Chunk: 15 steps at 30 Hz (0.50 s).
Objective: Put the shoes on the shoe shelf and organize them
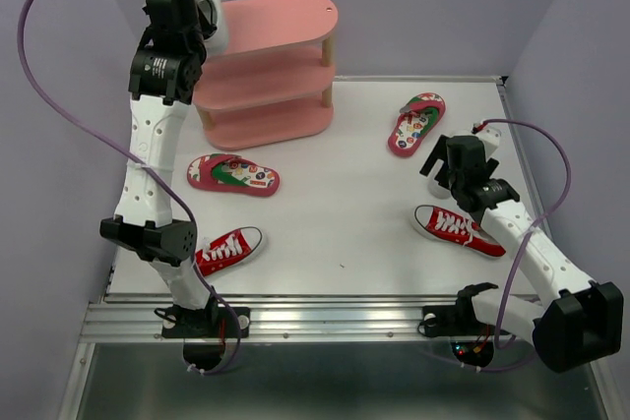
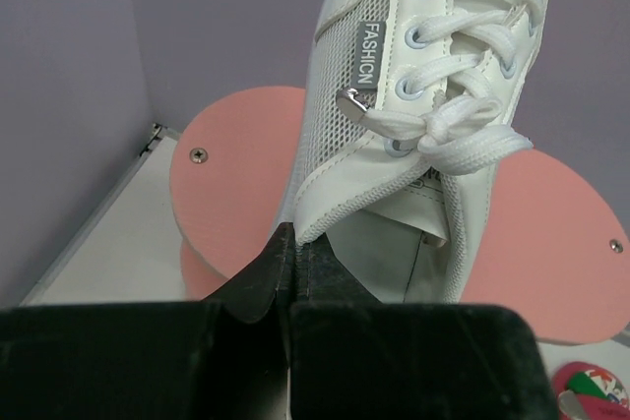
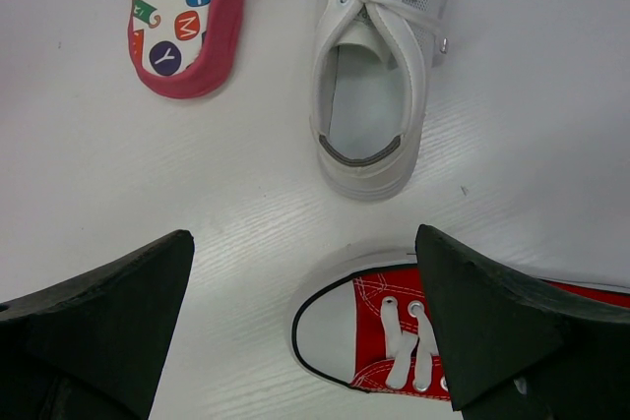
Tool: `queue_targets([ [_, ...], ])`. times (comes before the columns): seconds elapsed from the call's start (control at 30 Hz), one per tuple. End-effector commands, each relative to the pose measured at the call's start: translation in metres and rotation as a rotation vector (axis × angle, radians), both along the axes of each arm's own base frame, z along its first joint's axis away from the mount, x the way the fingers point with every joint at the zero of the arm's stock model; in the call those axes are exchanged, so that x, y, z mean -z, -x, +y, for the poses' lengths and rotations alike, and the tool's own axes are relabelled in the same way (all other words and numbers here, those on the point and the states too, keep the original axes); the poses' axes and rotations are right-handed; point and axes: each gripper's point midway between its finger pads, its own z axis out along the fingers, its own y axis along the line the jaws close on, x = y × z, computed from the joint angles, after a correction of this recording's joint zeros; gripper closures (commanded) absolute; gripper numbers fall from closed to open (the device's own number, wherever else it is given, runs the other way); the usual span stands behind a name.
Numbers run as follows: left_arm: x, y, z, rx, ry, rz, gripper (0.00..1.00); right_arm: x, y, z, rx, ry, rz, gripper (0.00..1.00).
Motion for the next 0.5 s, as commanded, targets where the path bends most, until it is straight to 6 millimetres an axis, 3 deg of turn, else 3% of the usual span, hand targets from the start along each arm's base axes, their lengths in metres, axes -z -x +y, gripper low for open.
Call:
queue_targets([
  [0.0,-0.049,-0.010,0.006,-0.020,0.161,-0.206,1.00,-0.010,-0.004,0.004,0.001,-0.030,-0.033,0.00],
  [0.33,-0.033,-0.035,0.001,0.047,0.243,-0.190,1.00,-0.019,0.004,-0.003,0.020,-0.018,-0.065,0.00],
  [0.47,-0.028,-0.035,-0.003,0.068,0.245,-0.171,1.00,-0.017,0.006,-0.002,0.020,-0.021,-0.058,0.00],
])
